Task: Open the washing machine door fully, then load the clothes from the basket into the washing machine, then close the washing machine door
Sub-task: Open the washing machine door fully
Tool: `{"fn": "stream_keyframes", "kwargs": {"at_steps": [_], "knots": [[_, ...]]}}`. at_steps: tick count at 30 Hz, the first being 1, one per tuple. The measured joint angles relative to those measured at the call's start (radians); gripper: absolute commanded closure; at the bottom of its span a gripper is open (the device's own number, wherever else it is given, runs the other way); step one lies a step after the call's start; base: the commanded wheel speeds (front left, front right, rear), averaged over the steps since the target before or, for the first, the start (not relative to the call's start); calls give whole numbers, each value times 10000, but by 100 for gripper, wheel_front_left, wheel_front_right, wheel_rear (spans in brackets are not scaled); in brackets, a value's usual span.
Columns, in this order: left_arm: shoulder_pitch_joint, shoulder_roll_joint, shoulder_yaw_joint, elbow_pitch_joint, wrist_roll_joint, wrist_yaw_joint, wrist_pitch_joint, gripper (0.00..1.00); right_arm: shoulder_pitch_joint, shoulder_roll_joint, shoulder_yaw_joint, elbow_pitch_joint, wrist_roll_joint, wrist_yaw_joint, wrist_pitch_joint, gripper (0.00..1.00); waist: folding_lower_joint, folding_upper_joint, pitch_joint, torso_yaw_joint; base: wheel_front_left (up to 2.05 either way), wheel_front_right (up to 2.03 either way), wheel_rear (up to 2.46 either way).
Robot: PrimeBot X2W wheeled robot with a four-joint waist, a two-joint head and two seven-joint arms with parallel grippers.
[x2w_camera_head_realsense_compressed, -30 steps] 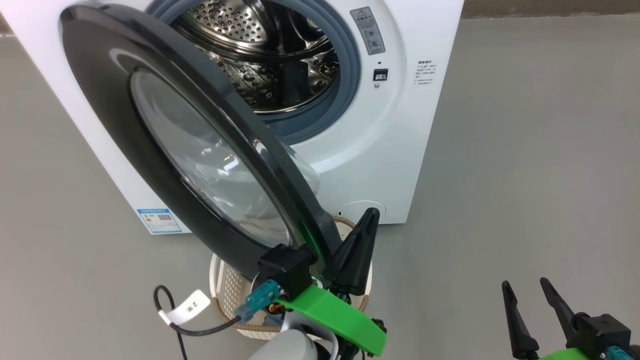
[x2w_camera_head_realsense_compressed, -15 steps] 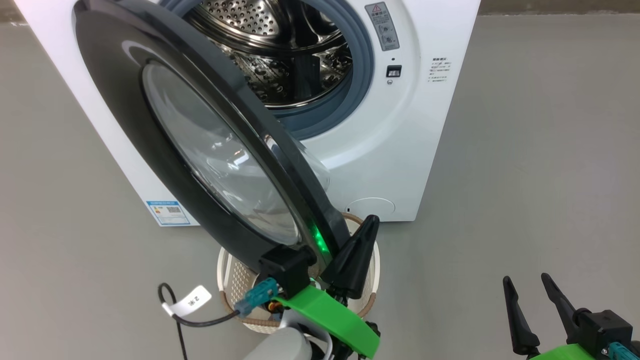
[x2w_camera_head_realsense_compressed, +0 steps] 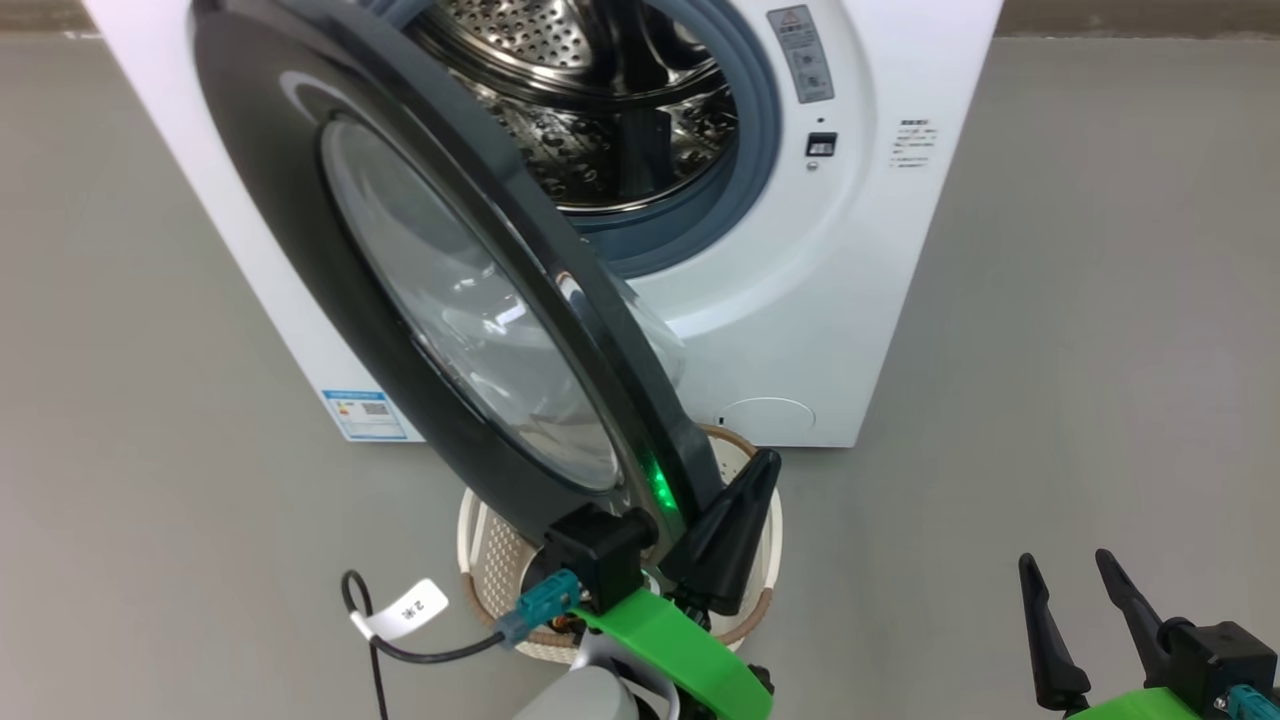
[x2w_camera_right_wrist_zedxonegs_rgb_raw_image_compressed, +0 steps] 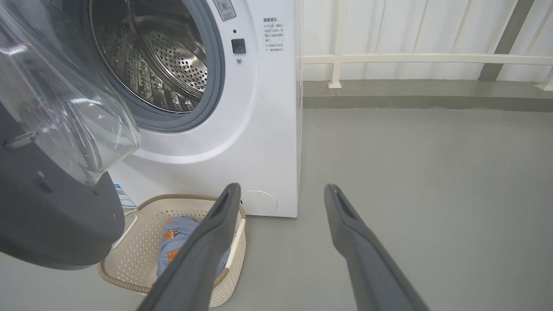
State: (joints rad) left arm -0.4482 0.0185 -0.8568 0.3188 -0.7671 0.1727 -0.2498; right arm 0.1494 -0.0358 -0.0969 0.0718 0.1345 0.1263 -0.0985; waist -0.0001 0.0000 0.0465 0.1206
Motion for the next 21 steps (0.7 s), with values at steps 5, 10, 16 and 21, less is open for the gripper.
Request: {"fn": "stream_keyframes", "kwargs": {"at_steps": [5, 10, 16, 21], "knots": [[70, -102, 21, 38, 309, -79, 0, 100, 0, -2, -13, 25, 174, 0, 0, 0, 0, 0, 22, 249, 0, 0, 0], [298, -222, 151, 36, 750, -224, 0, 100, 0, -2, -36, 115, 230, 0, -2, 0, 0, 0, 6, 551, 0, 0, 0], [569, -299, 288, 38, 1005, -318, -13, 100, 1, -2, -35, 242, 245, 0, -10, 0, 0, 0, -89, 799, 0, 0, 0], [771, -318, 393, 40, 1312, -414, -15, 100, 12, -2, -54, 301, 330, 0, -12, 0, 0, 0, -171, 987, 0, 0, 0]]}}
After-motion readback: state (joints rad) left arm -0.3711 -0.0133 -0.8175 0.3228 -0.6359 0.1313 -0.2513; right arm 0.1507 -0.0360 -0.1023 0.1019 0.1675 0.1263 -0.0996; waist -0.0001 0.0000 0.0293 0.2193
